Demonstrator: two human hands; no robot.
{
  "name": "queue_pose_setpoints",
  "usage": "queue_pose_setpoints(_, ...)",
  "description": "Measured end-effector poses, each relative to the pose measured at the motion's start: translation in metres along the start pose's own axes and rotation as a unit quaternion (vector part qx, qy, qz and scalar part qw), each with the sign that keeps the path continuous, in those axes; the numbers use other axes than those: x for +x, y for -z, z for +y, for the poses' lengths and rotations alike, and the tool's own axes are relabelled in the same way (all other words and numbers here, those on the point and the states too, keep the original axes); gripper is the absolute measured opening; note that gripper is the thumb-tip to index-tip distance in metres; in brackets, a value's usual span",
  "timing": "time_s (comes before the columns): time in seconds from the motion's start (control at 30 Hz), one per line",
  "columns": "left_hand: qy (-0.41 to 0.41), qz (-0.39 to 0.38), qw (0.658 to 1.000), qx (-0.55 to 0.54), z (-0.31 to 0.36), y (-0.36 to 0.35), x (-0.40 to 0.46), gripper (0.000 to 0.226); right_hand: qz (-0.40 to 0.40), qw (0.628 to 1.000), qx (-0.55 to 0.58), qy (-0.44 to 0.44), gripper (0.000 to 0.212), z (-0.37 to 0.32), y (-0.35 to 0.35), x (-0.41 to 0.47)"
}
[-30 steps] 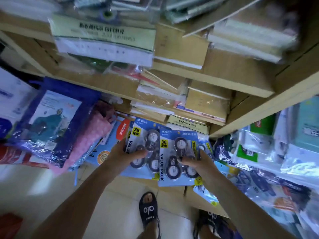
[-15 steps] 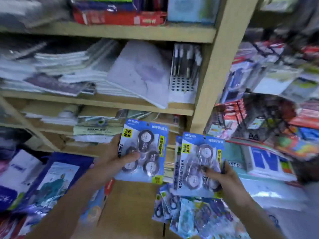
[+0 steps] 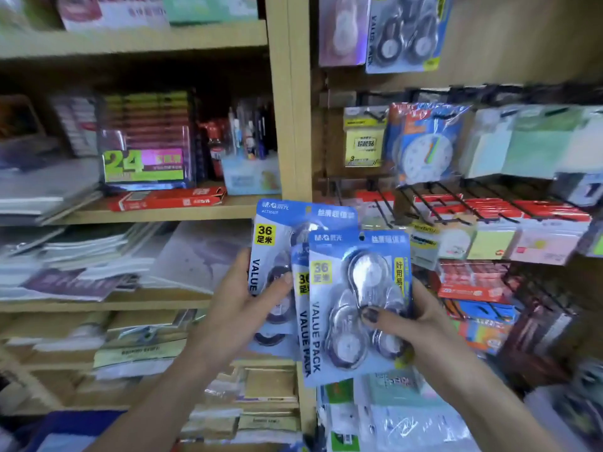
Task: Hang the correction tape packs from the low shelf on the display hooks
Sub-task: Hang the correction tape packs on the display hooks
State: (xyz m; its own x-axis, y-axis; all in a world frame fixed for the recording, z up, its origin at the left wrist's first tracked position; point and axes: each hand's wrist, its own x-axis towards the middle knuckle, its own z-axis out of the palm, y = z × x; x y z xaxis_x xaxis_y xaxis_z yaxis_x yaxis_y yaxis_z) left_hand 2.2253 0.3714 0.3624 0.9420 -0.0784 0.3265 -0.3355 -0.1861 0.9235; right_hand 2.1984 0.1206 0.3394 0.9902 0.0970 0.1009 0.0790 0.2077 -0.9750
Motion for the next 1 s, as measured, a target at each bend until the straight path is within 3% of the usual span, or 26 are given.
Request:
queue_pose_setpoints(0.23,-0.085,0.042,0.996,-0.006,0.066,-0.056,0.049,0.024,0.045,0.997,-0.010,0.067,0.044,-0.082,0.024,0.014)
queue_pose_setpoints(0.4,-0.147,0.041,0.988,-0.021,0.111,-0.084,0.080,0.027,0.043,0.991,-0.046,0.116,0.063,-0.137,0.044,0.024)
queue_pose_setpoints(0.5,-0.157,0.030,0.987,-0.010,0.130,-0.094,0.107,0.065,0.061,0.986,-0.046,0.149,0.062,-0.162,0.056,0.036)
queue_pose_setpoints(0.53,-0.154,0.023,0.988,-0.003,0.135,-0.097,0.116,0.068,0.067,0.984,-0.041,0.161,0.060,-0.170,0.059,0.040)
queue_pose_setpoints(0.63,-0.176,0.001,0.984,-0.002,0.150,-0.106,0.139,0.012,0.070,0.979,-0.036,0.190,0.050,-0.192,0.069,0.050)
queue_pose_setpoints(0.8,-0.209,0.011,0.978,-0.020,0.174,-0.123,0.164,0.016,0.074,0.974,-0.035,0.210,0.051,-0.221,0.084,0.071)
queue_pose_setpoints(0.87,-0.206,0.022,0.978,-0.034,0.180,-0.132,0.175,0.017,0.063,0.973,-0.038,0.217,0.042,-0.232,0.091,0.080)
queue_pose_setpoints(1.0,-0.193,0.047,0.979,-0.038,0.195,-0.144,0.190,0.008,0.050,0.975,-0.036,0.211,0.038,-0.252,0.101,0.096)
